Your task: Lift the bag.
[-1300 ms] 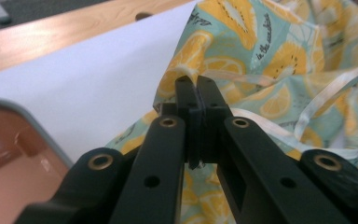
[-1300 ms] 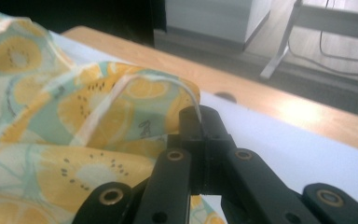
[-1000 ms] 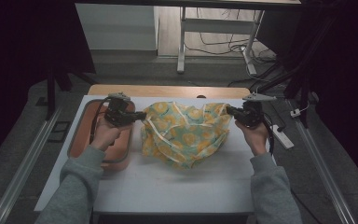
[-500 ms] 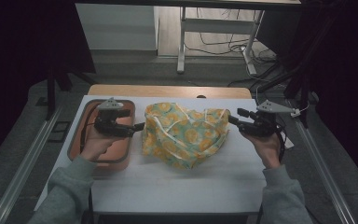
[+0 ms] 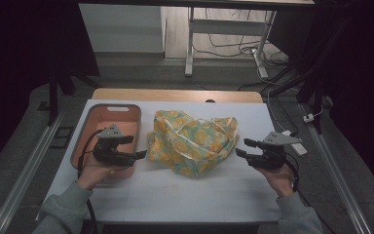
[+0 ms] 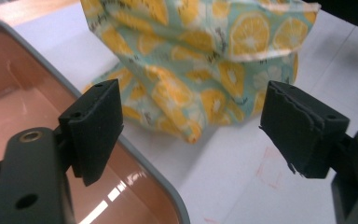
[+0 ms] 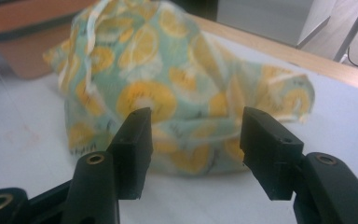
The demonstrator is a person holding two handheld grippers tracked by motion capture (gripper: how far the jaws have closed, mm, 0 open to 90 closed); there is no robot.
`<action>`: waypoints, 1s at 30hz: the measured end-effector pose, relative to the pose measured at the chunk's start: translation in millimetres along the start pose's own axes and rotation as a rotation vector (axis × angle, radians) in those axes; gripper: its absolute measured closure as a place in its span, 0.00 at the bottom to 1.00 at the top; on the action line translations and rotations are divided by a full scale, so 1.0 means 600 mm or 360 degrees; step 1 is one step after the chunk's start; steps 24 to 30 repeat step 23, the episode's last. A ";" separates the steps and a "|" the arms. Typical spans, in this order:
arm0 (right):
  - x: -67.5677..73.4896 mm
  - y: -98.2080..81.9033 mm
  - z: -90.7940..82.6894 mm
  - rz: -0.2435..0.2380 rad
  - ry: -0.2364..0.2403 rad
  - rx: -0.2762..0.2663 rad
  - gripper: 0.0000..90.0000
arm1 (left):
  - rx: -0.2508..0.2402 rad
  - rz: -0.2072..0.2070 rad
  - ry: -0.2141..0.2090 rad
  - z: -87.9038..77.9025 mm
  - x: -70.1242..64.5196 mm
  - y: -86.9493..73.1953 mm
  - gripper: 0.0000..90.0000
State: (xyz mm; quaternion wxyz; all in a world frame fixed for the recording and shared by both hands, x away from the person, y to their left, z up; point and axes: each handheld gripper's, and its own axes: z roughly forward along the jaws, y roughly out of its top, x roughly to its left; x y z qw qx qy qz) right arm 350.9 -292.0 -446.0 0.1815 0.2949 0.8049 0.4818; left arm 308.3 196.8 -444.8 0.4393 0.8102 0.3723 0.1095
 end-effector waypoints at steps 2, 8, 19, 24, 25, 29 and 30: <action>0.005 -0.013 -0.002 -0.0020 -0.0005 0.0013 0.49 | 0.0022 -0.0002 -0.0005 -0.001 -0.004 -0.009 0.24; 0.007 -0.038 -0.005 -0.0010 -0.0007 0.0032 0.49 | 0.0046 0.0005 -0.0011 0.000 -0.015 -0.025 0.24; 0.006 -0.039 -0.007 -0.0020 -0.0016 0.0009 0.49 | 0.0059 -0.0005 -0.0015 0.003 -0.017 -0.029 0.24; 0.008 -0.040 -0.007 -0.0027 -0.0011 0.0016 0.49 | 0.0069 -0.0005 -0.0017 0.005 -0.016 -0.031 0.24; 0.008 -0.040 -0.007 -0.0027 -0.0011 0.0016 0.49 | 0.0069 -0.0005 -0.0017 0.005 -0.016 -0.031 0.24; 0.008 -0.040 -0.007 -0.0027 -0.0011 0.0016 0.49 | 0.0069 -0.0005 -0.0017 0.005 -0.016 -0.031 0.24; 0.008 -0.040 -0.007 -0.0027 -0.0011 0.0016 0.49 | 0.0069 -0.0005 -0.0017 0.005 -0.016 -0.031 0.24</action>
